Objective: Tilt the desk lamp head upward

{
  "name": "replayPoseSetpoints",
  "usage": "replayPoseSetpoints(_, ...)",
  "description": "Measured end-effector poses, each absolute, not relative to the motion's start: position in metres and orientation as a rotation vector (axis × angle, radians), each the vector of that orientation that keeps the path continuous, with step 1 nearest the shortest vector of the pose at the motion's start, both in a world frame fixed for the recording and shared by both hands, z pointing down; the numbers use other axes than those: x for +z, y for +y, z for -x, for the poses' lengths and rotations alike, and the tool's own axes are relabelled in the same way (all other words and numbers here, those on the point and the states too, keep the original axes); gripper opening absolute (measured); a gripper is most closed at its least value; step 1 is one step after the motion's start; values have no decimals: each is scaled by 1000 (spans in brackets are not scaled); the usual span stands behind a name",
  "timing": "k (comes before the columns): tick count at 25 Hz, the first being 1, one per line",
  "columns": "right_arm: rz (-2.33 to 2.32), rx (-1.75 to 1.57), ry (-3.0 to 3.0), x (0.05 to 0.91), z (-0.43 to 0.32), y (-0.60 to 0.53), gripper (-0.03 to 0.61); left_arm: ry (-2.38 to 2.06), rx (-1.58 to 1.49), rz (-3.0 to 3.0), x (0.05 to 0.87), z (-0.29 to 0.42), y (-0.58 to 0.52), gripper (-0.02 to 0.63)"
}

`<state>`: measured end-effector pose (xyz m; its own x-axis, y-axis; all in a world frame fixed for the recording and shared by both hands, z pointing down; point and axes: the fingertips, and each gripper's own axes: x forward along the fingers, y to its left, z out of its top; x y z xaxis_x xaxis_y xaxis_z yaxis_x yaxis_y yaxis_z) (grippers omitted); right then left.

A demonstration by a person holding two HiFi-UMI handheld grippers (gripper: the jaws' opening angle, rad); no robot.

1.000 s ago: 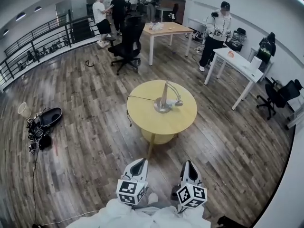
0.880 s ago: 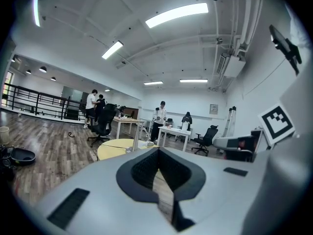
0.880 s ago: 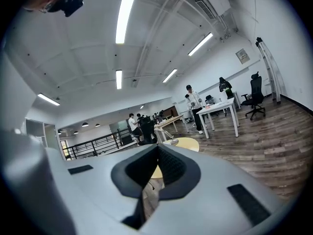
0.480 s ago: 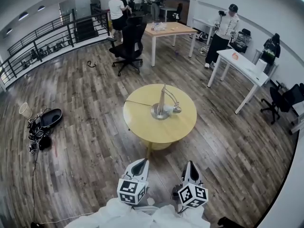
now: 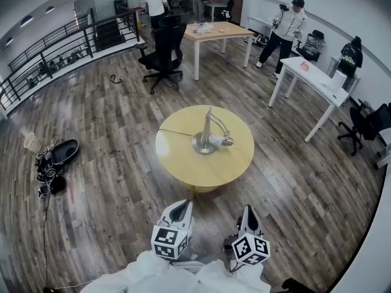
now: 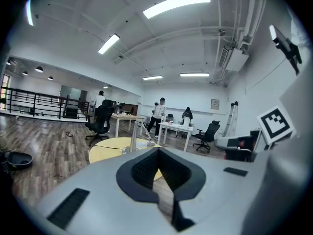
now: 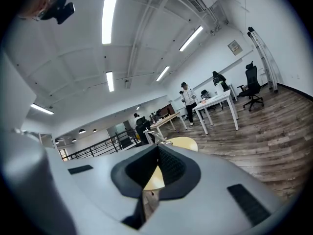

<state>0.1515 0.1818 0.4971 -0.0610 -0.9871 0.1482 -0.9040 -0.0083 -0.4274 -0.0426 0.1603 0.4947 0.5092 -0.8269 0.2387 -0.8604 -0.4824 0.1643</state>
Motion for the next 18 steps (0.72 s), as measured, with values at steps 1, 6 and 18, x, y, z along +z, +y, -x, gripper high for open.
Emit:
replayPoseSetpoints(1,2011,-624,2058,498,-154,176,12,-1420,185,-2494,496,40,154,2)
replayPoseSetpoints(6,2033,-616,2041,500,-160,143,12,-1398,177,-2509,499,34,115,2)
replayPoseSetpoints(18,2077,-618,1976,499,-169,34,12,-1356,192,-2545,493,32,-4,2)
